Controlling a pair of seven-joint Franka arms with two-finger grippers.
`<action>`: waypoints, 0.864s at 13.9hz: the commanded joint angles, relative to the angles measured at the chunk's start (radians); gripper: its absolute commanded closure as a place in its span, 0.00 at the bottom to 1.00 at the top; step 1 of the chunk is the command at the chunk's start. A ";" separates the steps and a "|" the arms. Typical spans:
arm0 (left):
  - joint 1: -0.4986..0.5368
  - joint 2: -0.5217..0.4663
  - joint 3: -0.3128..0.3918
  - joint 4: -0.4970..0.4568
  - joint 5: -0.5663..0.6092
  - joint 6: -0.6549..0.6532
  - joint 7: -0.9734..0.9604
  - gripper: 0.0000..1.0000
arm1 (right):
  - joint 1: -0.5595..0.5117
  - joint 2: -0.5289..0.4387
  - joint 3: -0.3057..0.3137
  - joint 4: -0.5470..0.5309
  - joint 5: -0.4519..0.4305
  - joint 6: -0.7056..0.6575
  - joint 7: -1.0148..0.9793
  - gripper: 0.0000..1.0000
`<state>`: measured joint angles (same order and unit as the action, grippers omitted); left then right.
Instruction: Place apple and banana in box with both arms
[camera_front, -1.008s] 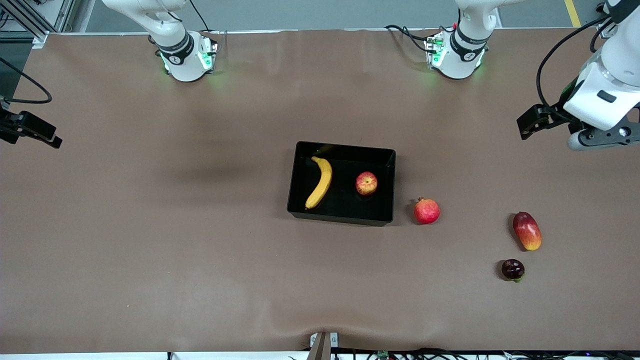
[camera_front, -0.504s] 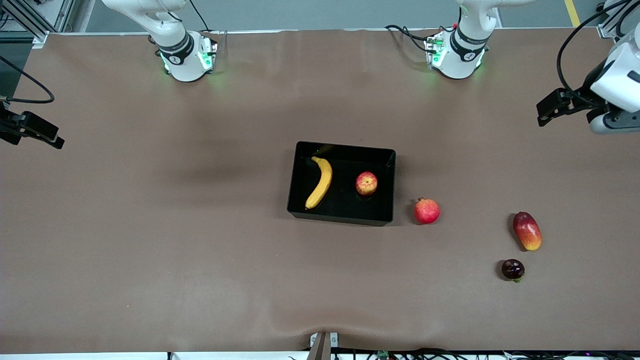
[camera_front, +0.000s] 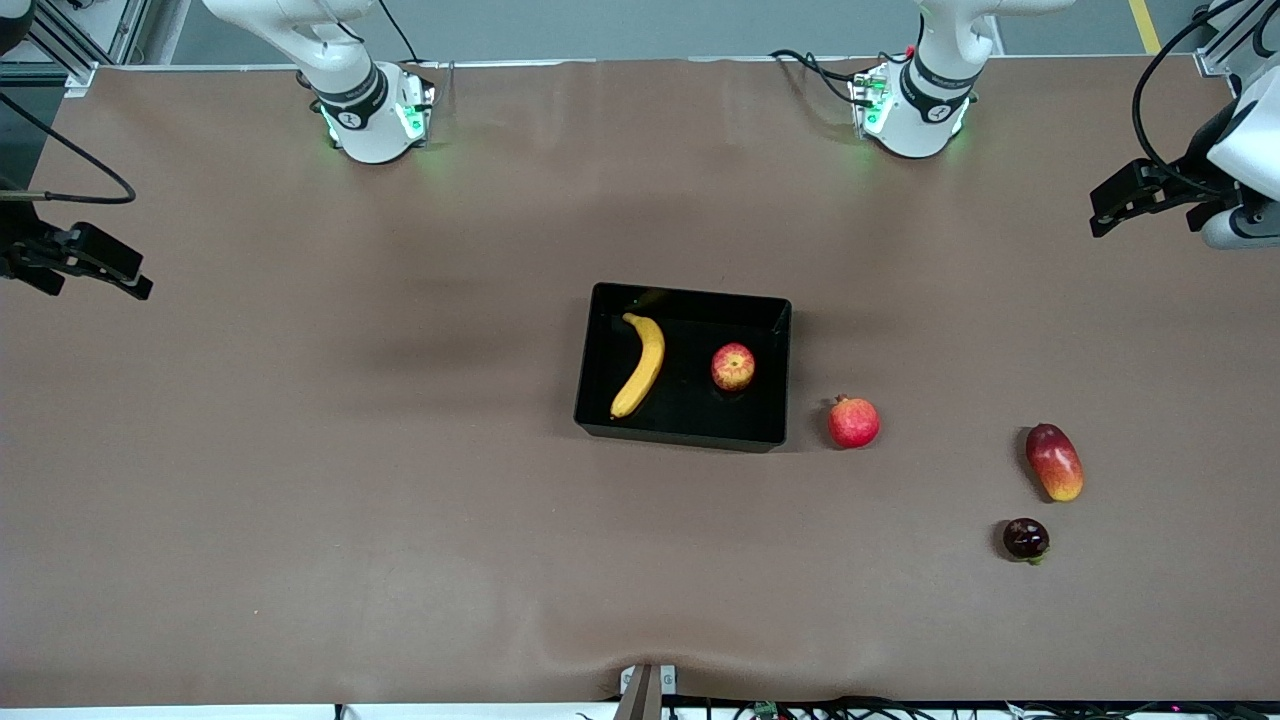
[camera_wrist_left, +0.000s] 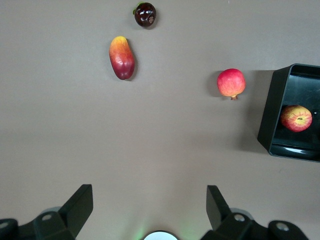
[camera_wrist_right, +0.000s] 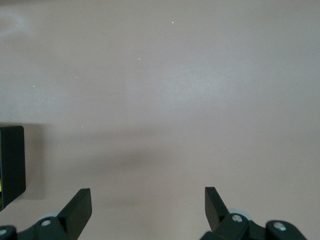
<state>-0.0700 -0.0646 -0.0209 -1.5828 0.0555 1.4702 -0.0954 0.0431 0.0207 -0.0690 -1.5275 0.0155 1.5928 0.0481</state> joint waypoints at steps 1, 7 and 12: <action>-0.014 -0.023 0.006 -0.020 -0.014 0.001 0.014 0.00 | -0.009 0.001 -0.003 0.013 0.004 -0.010 0.012 0.00; -0.007 -0.027 0.006 -0.019 -0.011 -0.001 0.023 0.00 | -0.018 -0.001 -0.008 0.015 0.003 -0.014 0.013 0.00; -0.004 -0.023 0.007 -0.006 -0.014 -0.002 0.031 0.00 | -0.032 -0.001 -0.008 0.020 0.003 -0.016 0.013 0.00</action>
<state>-0.0770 -0.0668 -0.0192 -1.5842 0.0554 1.4702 -0.0904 0.0216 0.0207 -0.0835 -1.5236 0.0153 1.5911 0.0500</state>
